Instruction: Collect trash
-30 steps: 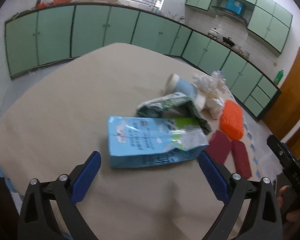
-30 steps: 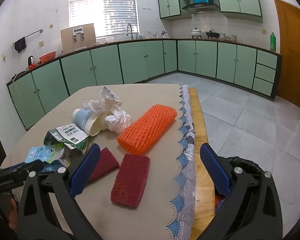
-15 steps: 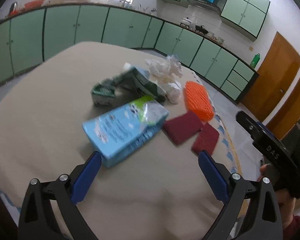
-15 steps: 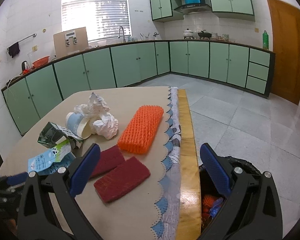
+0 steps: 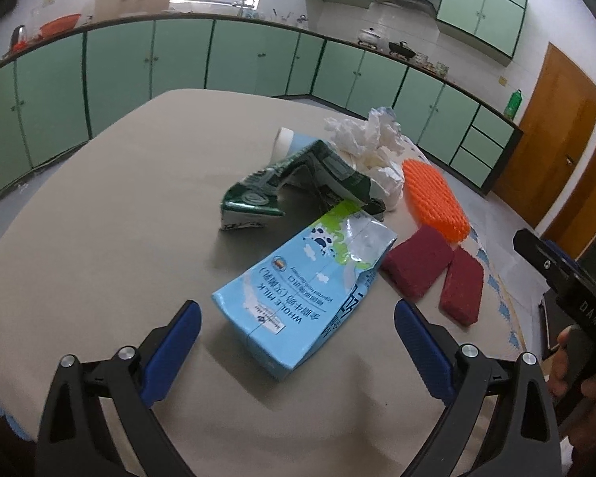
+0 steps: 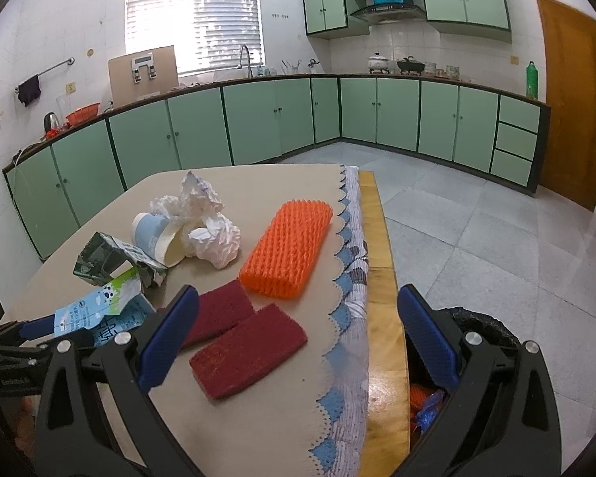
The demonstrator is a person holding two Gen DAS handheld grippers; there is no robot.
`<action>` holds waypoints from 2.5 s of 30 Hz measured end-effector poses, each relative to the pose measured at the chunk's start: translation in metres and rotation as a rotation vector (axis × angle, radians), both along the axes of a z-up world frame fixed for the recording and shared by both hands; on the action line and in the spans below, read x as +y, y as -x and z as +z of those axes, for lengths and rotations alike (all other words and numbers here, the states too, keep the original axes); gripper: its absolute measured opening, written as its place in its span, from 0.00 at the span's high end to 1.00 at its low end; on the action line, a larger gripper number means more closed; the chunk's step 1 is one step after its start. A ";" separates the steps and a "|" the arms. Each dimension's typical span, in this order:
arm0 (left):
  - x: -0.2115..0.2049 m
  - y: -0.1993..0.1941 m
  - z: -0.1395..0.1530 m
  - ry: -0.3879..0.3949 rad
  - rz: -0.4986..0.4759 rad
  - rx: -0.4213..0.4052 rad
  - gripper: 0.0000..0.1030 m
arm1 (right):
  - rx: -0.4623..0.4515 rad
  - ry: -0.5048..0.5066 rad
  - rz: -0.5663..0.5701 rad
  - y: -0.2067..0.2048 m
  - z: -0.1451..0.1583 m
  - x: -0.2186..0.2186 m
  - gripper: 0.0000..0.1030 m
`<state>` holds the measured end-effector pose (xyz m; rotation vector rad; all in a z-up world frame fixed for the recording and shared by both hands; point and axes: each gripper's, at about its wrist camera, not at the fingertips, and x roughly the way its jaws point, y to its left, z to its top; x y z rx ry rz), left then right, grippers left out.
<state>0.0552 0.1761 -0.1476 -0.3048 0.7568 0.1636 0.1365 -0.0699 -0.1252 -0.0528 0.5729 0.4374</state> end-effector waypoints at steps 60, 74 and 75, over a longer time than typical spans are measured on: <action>-0.024 -0.007 -0.011 -0.059 -0.028 0.030 0.51 | 0.186 0.134 -0.042 0.001 -0.049 0.026 0.45; -0.047 0.026 0.023 -0.046 -0.048 -0.036 0.53 | 0.150 0.093 0.061 0.021 -0.014 0.015 0.76; -0.049 0.027 0.025 -0.048 -0.055 -0.038 0.53 | 0.145 0.113 0.054 0.022 -0.013 0.014 1.00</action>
